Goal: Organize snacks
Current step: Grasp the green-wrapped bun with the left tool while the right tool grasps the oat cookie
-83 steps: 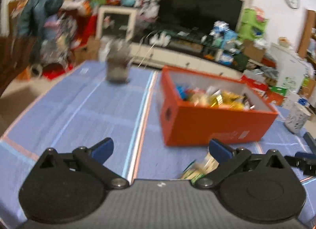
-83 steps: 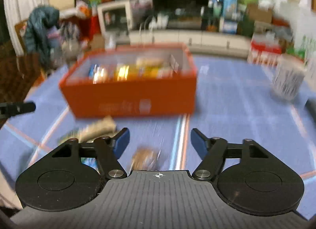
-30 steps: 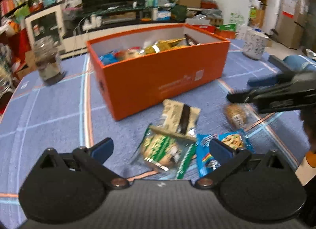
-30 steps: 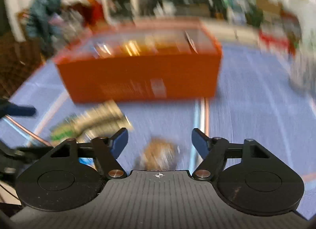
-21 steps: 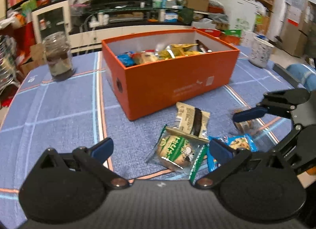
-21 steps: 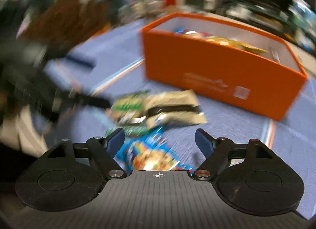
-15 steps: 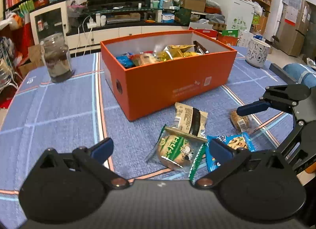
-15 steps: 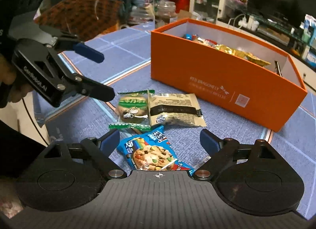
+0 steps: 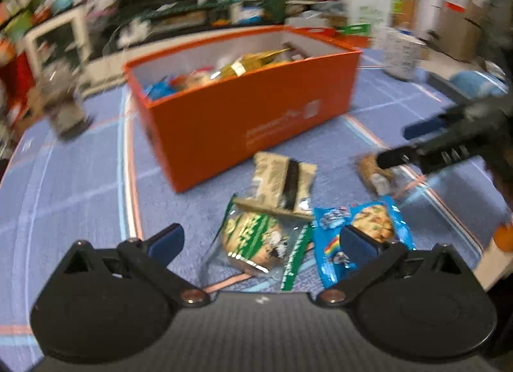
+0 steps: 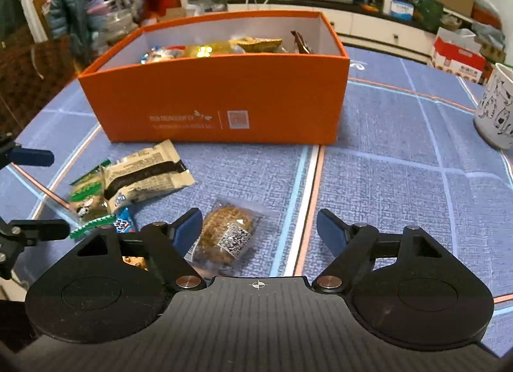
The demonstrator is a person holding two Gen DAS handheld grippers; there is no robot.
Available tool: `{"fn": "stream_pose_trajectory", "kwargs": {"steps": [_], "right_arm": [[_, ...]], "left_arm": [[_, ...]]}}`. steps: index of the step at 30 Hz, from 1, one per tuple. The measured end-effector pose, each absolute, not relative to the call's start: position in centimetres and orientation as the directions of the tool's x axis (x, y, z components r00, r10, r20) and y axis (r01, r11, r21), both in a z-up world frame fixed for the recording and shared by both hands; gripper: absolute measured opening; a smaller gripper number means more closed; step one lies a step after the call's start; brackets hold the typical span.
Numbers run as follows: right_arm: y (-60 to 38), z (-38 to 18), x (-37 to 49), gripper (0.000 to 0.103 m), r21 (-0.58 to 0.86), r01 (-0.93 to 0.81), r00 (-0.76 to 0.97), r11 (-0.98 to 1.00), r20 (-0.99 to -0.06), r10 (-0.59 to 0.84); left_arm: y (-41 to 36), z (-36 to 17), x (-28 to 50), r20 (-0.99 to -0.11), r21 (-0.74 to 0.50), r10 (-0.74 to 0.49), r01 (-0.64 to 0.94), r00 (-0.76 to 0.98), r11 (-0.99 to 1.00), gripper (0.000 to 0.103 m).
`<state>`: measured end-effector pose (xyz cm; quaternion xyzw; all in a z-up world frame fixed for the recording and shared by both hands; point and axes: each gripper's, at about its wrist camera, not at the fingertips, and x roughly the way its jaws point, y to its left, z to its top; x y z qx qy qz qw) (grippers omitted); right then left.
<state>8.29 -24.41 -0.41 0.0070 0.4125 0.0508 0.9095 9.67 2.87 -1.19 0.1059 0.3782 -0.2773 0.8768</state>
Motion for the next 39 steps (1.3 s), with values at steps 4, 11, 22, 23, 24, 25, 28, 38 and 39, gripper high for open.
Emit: {"fn": "stream_pose_trajectory", "kwargs": {"steps": [4,11,22,23,24,25,28,38,39], "right_arm": [[-22.6,-1.2,9.1,0.071,0.025,-0.056,0.642,0.998,-0.764,0.055],[-21.6,-2.0,9.2,0.069,0.016,-0.063,0.626,0.998,-0.778,0.052],[-21.9,-2.3,9.2,0.071,0.005,-0.059,0.619,0.998,-0.784,0.041],[-21.9,-2.4,9.2,0.071,0.005,-0.059,0.618,0.998,-0.785,0.041],[-21.8,-2.4,9.2,0.071,0.005,-0.061,0.617,0.998,-0.786,0.041],[-21.7,-2.5,9.3,0.071,0.003,-0.063,0.617,0.998,-0.786,0.041],[-21.4,-2.8,9.4,0.071,-0.013,-0.073,0.613,0.997,-0.790,0.035],[-21.1,-2.8,9.4,0.070,-0.039,-0.092,0.621,0.995,-0.783,0.026],[-21.0,-2.8,9.4,0.070,-0.040,-0.096,0.621,0.995,-0.783,0.028]], "left_arm": [[4.0,-2.0,10.5,-0.737,-0.157,-0.308,0.290,0.602,0.944,0.102],[4.9,-2.0,9.8,-0.735,-0.274,-0.174,-0.052,0.655,0.960,0.102],[3.5,-3.5,10.7,-0.777,-0.212,-0.109,-0.095,0.620,0.973,0.102],[3.3,-3.6,11.0,-0.773,-0.208,-0.101,-0.099,0.626,0.973,0.102],[3.1,-3.6,11.3,-0.771,-0.199,-0.090,-0.104,0.631,0.974,0.102],[2.8,-3.7,11.6,-0.769,-0.190,-0.085,-0.101,0.634,0.977,0.102],[2.0,-3.8,11.7,-0.763,-0.174,-0.090,-0.069,0.640,0.982,0.102],[3.1,-3.8,10.9,-0.737,-0.137,-0.118,0.024,0.665,0.990,0.072],[3.4,-3.8,11.1,-0.738,-0.149,-0.126,0.022,0.663,0.989,0.070]]}}
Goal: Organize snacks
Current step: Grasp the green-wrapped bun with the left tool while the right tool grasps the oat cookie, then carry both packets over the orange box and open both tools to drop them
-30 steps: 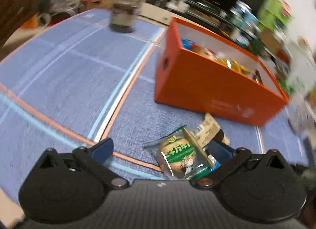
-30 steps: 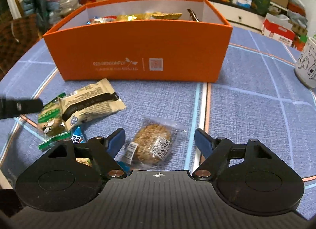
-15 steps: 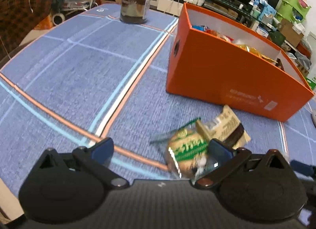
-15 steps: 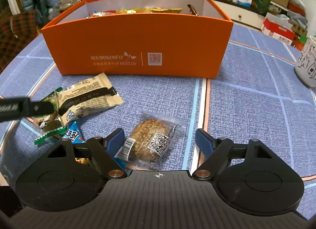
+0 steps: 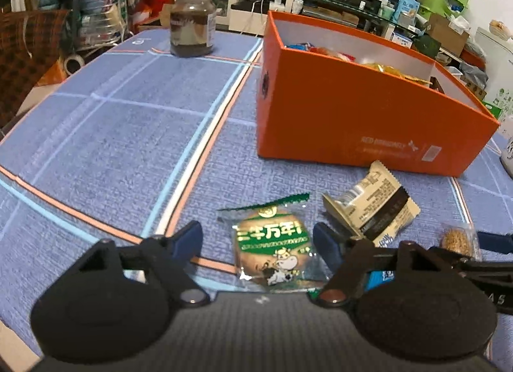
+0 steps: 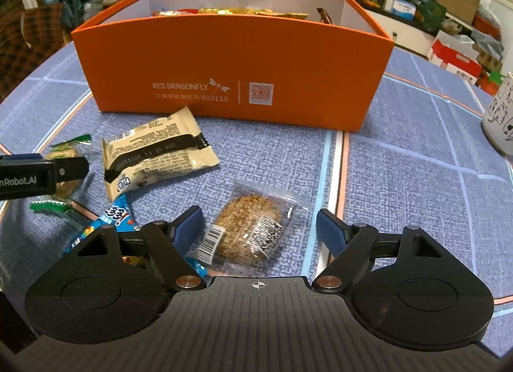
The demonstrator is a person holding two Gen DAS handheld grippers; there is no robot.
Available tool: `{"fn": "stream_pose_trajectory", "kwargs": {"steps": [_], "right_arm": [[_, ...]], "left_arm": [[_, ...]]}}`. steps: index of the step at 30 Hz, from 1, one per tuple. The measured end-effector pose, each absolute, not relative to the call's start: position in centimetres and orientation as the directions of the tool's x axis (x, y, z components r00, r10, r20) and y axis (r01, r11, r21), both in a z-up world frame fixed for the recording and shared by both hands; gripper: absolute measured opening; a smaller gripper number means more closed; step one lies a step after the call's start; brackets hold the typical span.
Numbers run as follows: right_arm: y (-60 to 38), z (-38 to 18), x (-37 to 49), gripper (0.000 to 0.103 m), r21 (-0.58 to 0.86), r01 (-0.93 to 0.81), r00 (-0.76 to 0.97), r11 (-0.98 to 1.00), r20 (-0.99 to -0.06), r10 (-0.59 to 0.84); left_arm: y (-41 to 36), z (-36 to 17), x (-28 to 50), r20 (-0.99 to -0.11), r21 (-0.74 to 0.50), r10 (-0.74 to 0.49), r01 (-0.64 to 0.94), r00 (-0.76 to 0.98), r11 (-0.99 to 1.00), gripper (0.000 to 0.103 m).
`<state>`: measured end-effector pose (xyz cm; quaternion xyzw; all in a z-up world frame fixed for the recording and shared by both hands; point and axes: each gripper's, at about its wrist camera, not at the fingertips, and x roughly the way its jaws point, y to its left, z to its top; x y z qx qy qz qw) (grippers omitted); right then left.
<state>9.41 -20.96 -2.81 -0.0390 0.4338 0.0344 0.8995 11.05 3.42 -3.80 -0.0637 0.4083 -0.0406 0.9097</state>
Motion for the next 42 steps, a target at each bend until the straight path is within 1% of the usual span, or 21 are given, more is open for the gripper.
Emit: {"fn": "stream_pose_trajectory", "kwargs": {"steps": [2,4,5,7,10,14,15,16,17,18,19,20,21,26,34,42], "right_arm": [[-20.9,-2.8,9.4,0.070,-0.043,-0.101,0.623,0.994,-0.782,0.029],[-21.0,-2.8,9.4,0.071,-0.040,-0.101,0.623,0.994,-0.782,0.032],[-21.1,-2.8,9.4,0.071,-0.036,-0.100,0.622,0.994,-0.782,0.035],[-21.2,-2.9,9.4,0.072,-0.036,-0.102,0.622,0.994,-0.783,0.035],[-21.2,-2.9,9.4,0.072,-0.030,-0.103,0.620,0.994,-0.784,0.041],[-21.7,-3.0,9.6,0.072,0.005,-0.088,0.608,0.996,-0.792,0.057],[-21.7,-2.9,9.6,0.071,0.006,-0.086,0.607,0.996,-0.793,0.058],[-21.8,-2.9,9.6,0.070,0.008,-0.082,0.605,0.997,-0.794,0.056],[-21.8,-2.8,9.5,0.065,0.009,-0.079,0.604,0.997,-0.795,0.055],[-21.8,-2.7,9.5,0.059,0.011,-0.077,0.603,0.997,-0.795,0.055],[-21.8,-2.7,9.4,0.054,0.012,-0.075,0.603,0.997,-0.796,0.055],[-21.8,-2.5,9.3,0.037,0.015,-0.074,0.604,0.997,-0.795,0.056],[-21.8,-2.3,9.2,0.022,0.016,-0.077,0.603,0.997,-0.795,0.060],[-21.5,-2.2,9.0,0.020,0.017,-0.103,0.598,0.995,-0.798,0.076],[-21.4,-1.4,8.6,0.019,-0.019,-0.108,0.629,0.994,-0.775,0.053],[-21.3,-1.0,8.5,0.019,-0.018,-0.110,0.635,0.994,-0.770,0.057]], "left_arm": [[4.1,-3.7,11.2,-0.739,-0.183,-0.154,0.025,0.656,0.983,0.055],[4.4,-3.6,11.2,-0.742,-0.174,-0.154,0.034,0.652,0.984,0.057],[4.4,-3.7,11.0,-0.744,-0.161,-0.150,0.044,0.651,0.986,0.063],[4.2,-3.8,10.6,-0.744,-0.147,-0.149,0.058,0.651,0.987,0.066],[3.4,-3.9,10.2,-0.745,-0.118,-0.149,0.091,0.650,0.989,0.066],[2.9,-3.9,10.1,-0.743,-0.125,-0.174,0.122,0.646,0.985,0.064],[2.9,-3.9,10.2,-0.743,-0.124,-0.177,0.128,0.645,0.984,0.062],[2.9,-3.9,10.2,-0.743,-0.122,-0.180,0.133,0.645,0.984,0.058],[2.9,-3.9,10.1,-0.742,-0.124,-0.185,0.139,0.645,0.983,0.054],[2.9,-3.9,10.2,-0.742,-0.126,-0.189,0.143,0.643,0.982,0.052],[3.0,-3.8,10.1,-0.741,-0.130,-0.196,0.150,0.642,0.980,0.047],[3.0,-3.8,10.1,-0.741,-0.133,-0.206,0.161,0.639,0.978,0.043],[2.9,-3.7,10.1,-0.741,-0.137,-0.215,0.170,0.636,0.976,0.043],[2.6,-3.4,10.0,-0.746,-0.157,-0.251,0.204,0.617,0.966,0.043],[2.1,-3.1,9.9,-0.741,-0.037,-0.168,0.210,0.650,0.977,0.043],[2.4,-2.6,9.9,-0.733,-0.019,-0.153,0.204,0.663,0.979,0.043]]}}
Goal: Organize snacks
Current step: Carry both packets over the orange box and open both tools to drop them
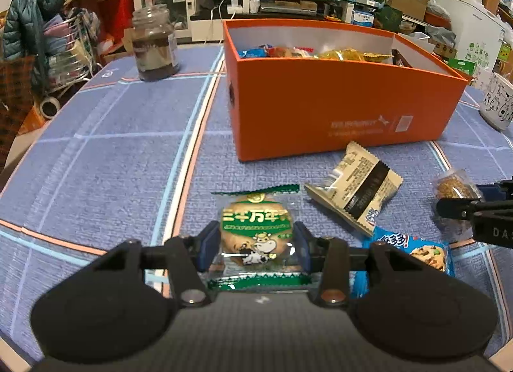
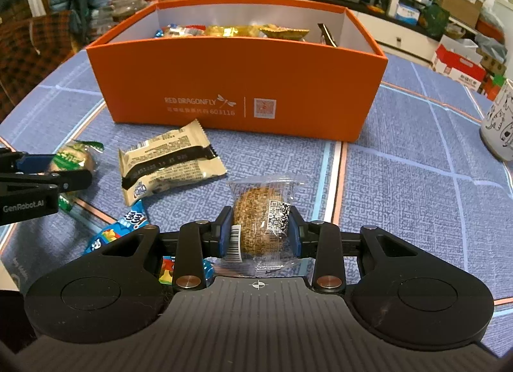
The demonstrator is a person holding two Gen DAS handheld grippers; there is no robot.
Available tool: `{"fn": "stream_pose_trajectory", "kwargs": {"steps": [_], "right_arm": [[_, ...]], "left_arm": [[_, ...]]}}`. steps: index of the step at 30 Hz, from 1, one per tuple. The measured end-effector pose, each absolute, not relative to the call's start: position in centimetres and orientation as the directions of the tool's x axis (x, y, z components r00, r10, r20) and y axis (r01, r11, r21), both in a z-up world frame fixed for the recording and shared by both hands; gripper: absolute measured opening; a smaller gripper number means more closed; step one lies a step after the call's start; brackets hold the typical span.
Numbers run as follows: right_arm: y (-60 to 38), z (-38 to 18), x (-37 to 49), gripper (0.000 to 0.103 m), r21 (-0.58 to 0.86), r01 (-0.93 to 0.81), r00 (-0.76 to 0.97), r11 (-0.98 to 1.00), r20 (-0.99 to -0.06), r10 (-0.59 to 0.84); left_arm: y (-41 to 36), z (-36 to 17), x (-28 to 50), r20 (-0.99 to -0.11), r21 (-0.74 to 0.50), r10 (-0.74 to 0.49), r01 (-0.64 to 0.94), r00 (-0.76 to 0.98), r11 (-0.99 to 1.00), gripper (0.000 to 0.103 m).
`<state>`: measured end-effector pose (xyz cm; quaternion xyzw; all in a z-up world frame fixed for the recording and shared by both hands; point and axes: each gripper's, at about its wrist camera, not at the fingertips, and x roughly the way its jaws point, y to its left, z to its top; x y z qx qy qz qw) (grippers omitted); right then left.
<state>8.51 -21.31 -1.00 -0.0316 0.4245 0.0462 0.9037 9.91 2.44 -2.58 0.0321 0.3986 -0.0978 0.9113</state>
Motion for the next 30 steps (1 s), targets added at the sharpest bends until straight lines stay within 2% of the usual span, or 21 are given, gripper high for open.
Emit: {"fn": "stream_pose_trajectory", "kwargs": {"steps": [7,21,26,30], "right_arm": [[-21.3,0.3,8.0,0.019,-0.010,-0.108,0.664,0.994,-0.745,0.064],[-22.1,3.5,6.3,0.019,0.015,-0.101,0.726,0.995,-0.682,0.084],[-23.4,7.0,8.4,0.019,0.069,-0.095,0.770,0.993,-0.628,0.117],[-23.4,10.4,12.5,0.019,0.082,-0.090,0.813,0.993,-0.570,0.121]], "left_arm": [[2.5,-1.1,9.4,-0.703,-0.012,-0.158,0.211,0.694,0.978,0.043],[3.0,5.4,7.9,-0.585,-0.064,-0.242,0.254,0.774,0.965,0.043],[2.2,9.0,10.4,-0.541,-0.078,-0.281,0.286,0.792,0.955,0.043],[0.3,10.9,15.1,-0.525,-0.046,-0.264,0.282,0.809,0.958,0.043]]}}
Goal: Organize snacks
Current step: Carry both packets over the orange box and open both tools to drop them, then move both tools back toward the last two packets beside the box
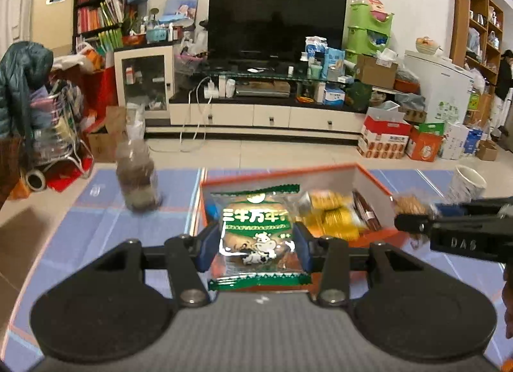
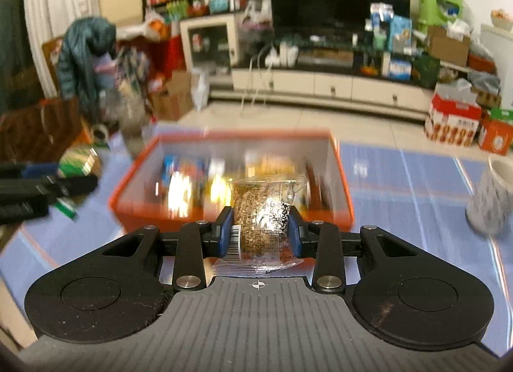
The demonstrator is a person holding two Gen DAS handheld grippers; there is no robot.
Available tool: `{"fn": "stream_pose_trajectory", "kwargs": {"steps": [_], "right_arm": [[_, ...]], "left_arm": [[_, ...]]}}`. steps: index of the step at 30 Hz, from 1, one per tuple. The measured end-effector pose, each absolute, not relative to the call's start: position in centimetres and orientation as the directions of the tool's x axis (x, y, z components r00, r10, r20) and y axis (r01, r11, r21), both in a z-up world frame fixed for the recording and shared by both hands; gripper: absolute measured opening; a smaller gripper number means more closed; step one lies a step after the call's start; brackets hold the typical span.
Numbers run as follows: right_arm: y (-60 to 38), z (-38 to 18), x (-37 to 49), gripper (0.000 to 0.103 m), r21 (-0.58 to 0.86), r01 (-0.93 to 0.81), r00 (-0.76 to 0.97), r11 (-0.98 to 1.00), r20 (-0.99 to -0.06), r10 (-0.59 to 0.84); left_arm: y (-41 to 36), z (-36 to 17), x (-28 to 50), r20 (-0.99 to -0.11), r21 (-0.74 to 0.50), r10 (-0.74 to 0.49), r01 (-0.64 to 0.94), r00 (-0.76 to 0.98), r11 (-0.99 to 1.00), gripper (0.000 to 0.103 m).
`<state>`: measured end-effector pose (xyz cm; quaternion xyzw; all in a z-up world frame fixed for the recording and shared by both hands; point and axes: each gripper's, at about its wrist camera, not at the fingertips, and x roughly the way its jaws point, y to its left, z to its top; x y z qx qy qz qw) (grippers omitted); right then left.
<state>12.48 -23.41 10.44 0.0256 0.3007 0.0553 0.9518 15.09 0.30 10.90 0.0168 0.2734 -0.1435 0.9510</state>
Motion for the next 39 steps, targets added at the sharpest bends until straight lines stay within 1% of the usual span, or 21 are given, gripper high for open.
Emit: {"fn": "stream_pose_trajectory", "kwargs": {"steps": [3,4,5,6,7,9,10,11,12,15,18,21,23,25,27,29,33,34,35,37,39], "right_arm": [[-22.5,12.3,16.6,0.019,0.062,-0.096,0.829,0.993,-0.548,0.115],[-22.2,12.6,18.1,0.020,0.052,-0.097,0.827,0.994,-0.552,0.110],[-22.1,12.5,19.7,0.024,0.049,-0.099,0.820,0.994,-0.561,0.109],[-22.2,12.5,20.7,0.038,0.058,-0.101,0.812,0.993,-0.571,0.116],[-22.3,12.5,21.2,0.045,0.070,-0.097,0.804,0.993,-0.582,0.120],[-22.8,12.9,19.8,0.052,0.094,-0.105,0.810,0.990,-0.570,0.140],[-23.0,12.9,18.2,0.057,0.100,-0.134,0.815,0.986,-0.555,0.167],[-23.0,12.6,16.1,0.068,0.098,-0.181,0.815,0.979,-0.542,0.205],[-22.9,12.0,14.1,0.075,0.086,-0.239,0.812,0.967,-0.529,0.247],[-21.6,8.6,8.1,0.079,0.003,-0.402,0.775,0.916,-0.532,0.342],[-19.3,4.8,4.9,0.082,-0.077,-0.529,0.707,0.845,-0.592,0.388],[-17.1,1.9,4.3,0.082,-0.121,-0.645,0.619,0.754,-0.661,0.423],[-16.4,0.7,4.9,0.082,-0.138,-0.665,0.595,0.734,-0.692,0.409],[-16.3,0.1,5.7,0.080,-0.088,-0.699,0.542,0.710,-0.713,0.445],[-16.5,-0.3,6.8,0.073,-0.041,-0.724,0.494,0.689,-0.728,0.476],[-16.3,-1.2,7.3,0.069,-0.048,-0.720,0.484,0.693,-0.750,0.451],[-16.6,-2.1,7.5,0.068,0.005,-0.716,0.442,0.699,-0.772,0.458],[-16.6,-2.4,7.5,0.066,0.006,-0.710,0.439,0.704,-0.778,0.450],[-16.6,-2.8,7.6,0.060,0.003,-0.701,0.434,0.713,-0.792,0.430],[-16.8,-2.8,7.5,0.054,0.000,-0.686,0.448,0.728,-0.788,0.422],[-17.3,-2.8,7.7,0.039,0.002,-0.642,0.472,0.766,-0.787,0.397]], "left_arm": [[-1.0,10.9,20.0,-0.539,-0.034,-0.243,0.268,0.806,0.963,0.044],[-1.4,10.5,21.7,-0.553,-0.033,-0.256,0.286,0.793,0.958,0.047],[-1.4,10.1,22.8,-0.572,-0.042,-0.262,0.291,0.777,0.956,0.057],[-1.3,9.6,23.7,-0.596,-0.060,-0.265,0.287,0.758,0.956,0.064],[-1.0,9.5,23.8,-0.609,-0.076,-0.268,0.281,0.746,0.957,0.073],[0.1,9.7,21.5,-0.563,-0.084,-0.312,0.322,0.765,0.943,0.080],[0.9,9.6,19.6,-0.529,-0.077,-0.341,0.357,0.777,0.931,0.087],[1.5,9.3,18.1,-0.511,-0.069,-0.354,0.373,0.783,0.925,0.099],[2.3,8.7,16.2,-0.494,-0.060,-0.357,0.378,0.793,0.924,0.098],[3.8,6.0,12.3,-0.514,-0.080,-0.385,0.404,0.766,0.911,0.098],[4.2,3.7,10.8,-0.539,-0.081,-0.409,0.437,0.737,0.896,0.098],[4.6,2.3,10.7,-0.581,-0.075,-0.423,0.472,0.695,0.879,0.098],[4.8,1.9,10.9,-0.590,-0.076,-0.425,0.477,0.687,0.876,0.098],[5.0,1.8,11.0,-0.597,-0.091,-0.446,0.496,0.667,0.864,0.098],[5.0,2.0,11.1,-0.599,-0.092,-0.456,0.509,0.658,0.856,0.098],[4.8,2.2,11.3,-0.600,-0.101,-0.467,0.517,0.650,0.850,0.098],[4.1,2.2,11.7,-0.603,-0.130,-0.487,0.525,0.632,0.841,0.098],[3.9,2.2,12.0,-0.605,-0.132,-0.486,0.523,0.631,0.842,0.098],[3.7,2.1,12.1,-0.606,-0.132,-0.484,0.521,0.631,0.844,0.098],[3.3,1.7,12.2,-0.616,-0.125,-0.473,0.514,0.630,0.848,0.098],[2.9,1.4,12.2,-0.622,-0.109,-0.461,0.513,0.633,0.852,0.098]]}}
